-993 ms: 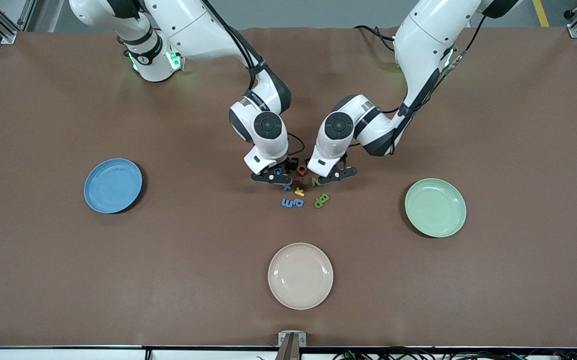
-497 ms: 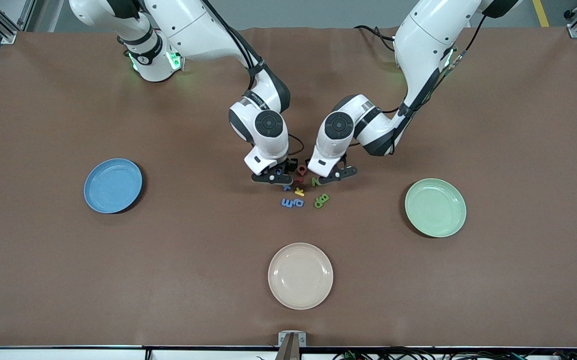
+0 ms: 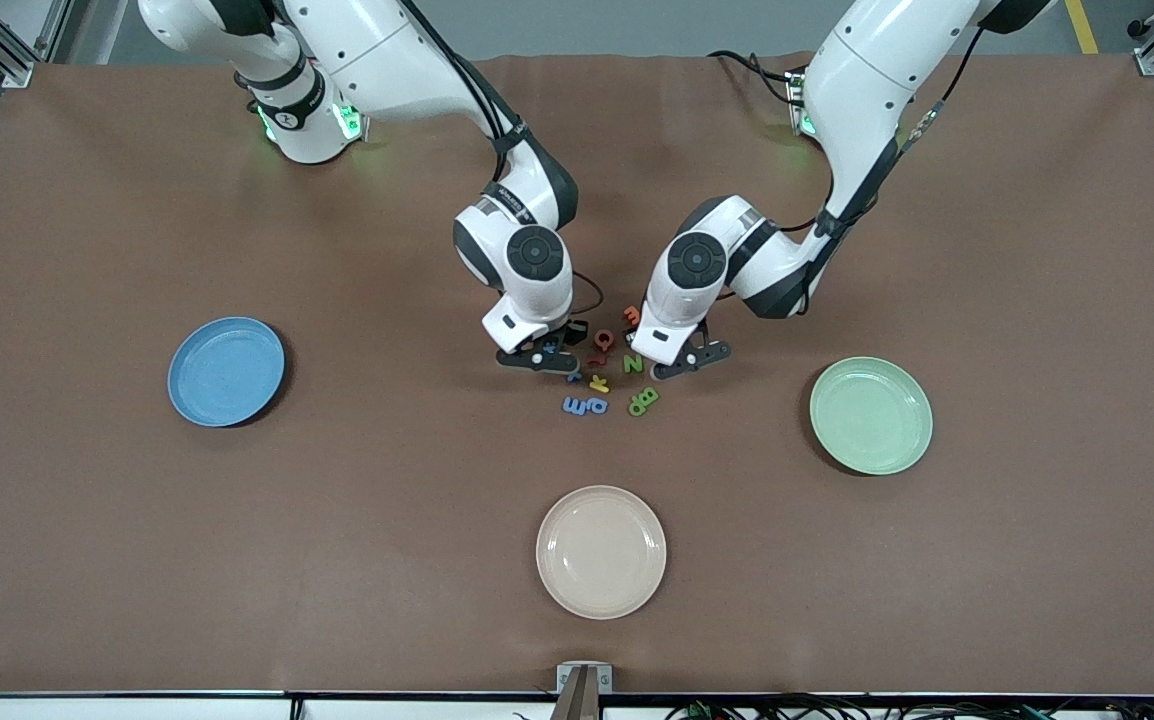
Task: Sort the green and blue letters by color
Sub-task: 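Drop the green letter on the green plate while the right gripper drops blue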
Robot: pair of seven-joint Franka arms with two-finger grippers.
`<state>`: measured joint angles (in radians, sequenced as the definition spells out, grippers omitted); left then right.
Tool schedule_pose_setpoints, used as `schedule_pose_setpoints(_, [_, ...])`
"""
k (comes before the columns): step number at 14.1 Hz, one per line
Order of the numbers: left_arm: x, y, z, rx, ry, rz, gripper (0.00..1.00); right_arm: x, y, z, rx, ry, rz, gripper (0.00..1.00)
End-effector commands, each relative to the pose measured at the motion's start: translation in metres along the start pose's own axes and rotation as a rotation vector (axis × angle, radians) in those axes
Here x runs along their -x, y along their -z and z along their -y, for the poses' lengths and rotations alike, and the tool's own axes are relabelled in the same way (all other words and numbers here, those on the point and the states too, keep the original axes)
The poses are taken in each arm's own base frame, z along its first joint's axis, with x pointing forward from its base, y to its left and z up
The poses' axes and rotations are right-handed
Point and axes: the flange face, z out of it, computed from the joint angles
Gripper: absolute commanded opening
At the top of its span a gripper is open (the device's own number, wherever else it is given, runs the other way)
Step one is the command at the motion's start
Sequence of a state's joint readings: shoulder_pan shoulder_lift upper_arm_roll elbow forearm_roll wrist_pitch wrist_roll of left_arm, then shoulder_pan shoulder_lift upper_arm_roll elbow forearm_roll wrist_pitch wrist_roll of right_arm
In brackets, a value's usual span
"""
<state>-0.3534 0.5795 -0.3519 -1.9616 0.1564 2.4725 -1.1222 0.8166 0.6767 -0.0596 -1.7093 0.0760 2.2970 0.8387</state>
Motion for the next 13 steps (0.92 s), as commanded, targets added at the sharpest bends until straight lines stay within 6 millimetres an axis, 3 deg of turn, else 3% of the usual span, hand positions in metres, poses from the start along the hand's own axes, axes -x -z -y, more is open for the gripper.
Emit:
schedule_pose_setpoints(1, [-0.01, 0.033, 0.011, 0.014, -0.011, -0.028, 0.2, -0.028, 0.07, -0.048, 0.013, -0.021, 0.028, 0.0])
schedule_pose_setpoints(4, [-0.036, 0.062, 0.033, -0.011, -0.068, -0.015, 0.2, -0.045, 0.108, -0.144, -0.007, 0.045, 0.044, 0.0])
schedule_pose_setpoints(6, [-0.056, 0.084, 0.053, -0.036, -0.104, -0.021, 0.2, -0.057, 0.124, -0.223, -0.028, 0.121, 0.051, 0.0])
schedule_pose_setpoints(8, [-0.082, 0.096, 0.077, -0.043, -0.12, -0.03, 0.2, -0.068, 0.123, -0.3, -0.048, 0.217, 0.058, 0.0])
schedule_pose_setpoints(10, [-0.11, 0.101, 0.102, -0.041, -0.132, -0.032, 0.2, -0.08, 0.109, -0.376, -0.071, 0.327, 0.036, 0.0])
schedule_pose_setpoints(13, [-0.146, 0.102, 0.139, -0.049, -0.122, -0.046, 0.2, -0.085, 0.078, -0.462, -0.083, 0.416, -0.004, 0.0])
